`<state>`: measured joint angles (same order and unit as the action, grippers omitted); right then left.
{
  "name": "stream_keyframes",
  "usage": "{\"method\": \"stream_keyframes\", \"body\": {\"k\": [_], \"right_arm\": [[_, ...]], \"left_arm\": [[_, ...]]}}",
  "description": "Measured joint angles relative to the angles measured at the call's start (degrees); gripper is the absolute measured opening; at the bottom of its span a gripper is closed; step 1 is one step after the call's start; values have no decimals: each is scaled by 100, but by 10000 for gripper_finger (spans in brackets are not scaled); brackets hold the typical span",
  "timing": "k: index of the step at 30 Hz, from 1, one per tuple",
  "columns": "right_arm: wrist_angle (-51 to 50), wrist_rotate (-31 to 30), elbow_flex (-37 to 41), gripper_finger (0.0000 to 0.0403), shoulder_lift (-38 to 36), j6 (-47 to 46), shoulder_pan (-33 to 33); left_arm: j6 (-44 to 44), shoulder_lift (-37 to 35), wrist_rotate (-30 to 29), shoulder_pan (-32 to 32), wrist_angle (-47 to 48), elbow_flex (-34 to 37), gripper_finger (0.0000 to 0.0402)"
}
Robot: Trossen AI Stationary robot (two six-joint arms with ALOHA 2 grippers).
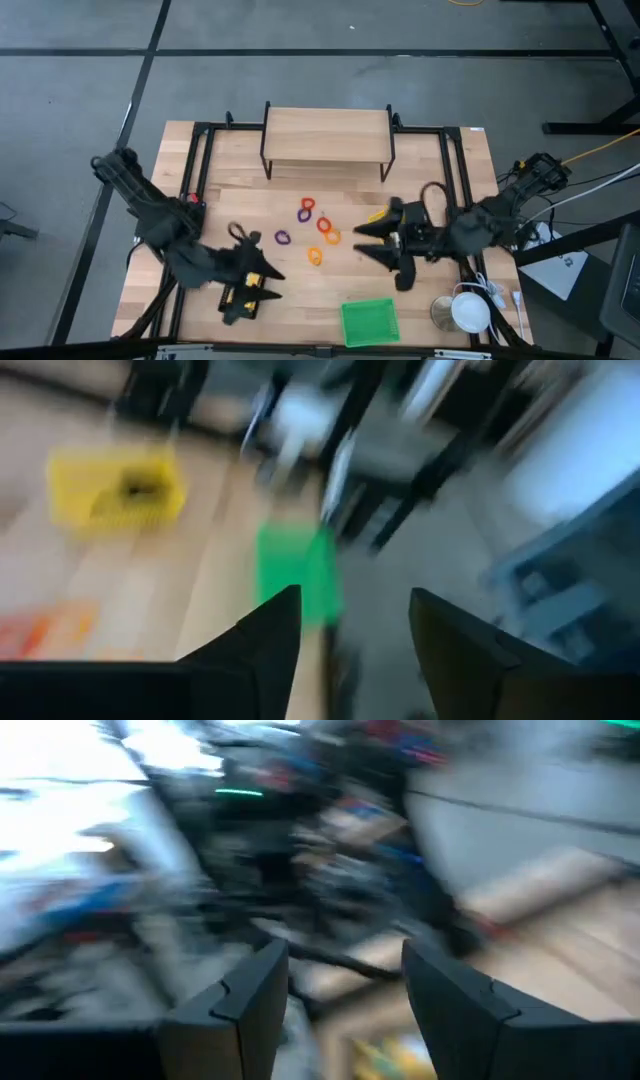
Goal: Pick & Place Office Desk Supplies
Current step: Put the purple spring keychain into the green basket
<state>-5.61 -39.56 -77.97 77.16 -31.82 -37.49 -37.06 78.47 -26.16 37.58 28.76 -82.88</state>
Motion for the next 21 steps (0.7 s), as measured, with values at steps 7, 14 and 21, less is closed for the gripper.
{"method": "stream_keyframes", "body": {"k": [7,14,21], "right_arm": [[2164,3608,-6,199,537,820,1144],[1468,4158,0,199,141,884,1640],[1272,2154,1173,199,-1572,1305,1240]], "left_arm": [[898,-549,796,-690,-2746,1534,159],[236,-656,1187,-925,-4116,3153,150],[165,-1586,1238,-973,-4139,4017,149]]}}
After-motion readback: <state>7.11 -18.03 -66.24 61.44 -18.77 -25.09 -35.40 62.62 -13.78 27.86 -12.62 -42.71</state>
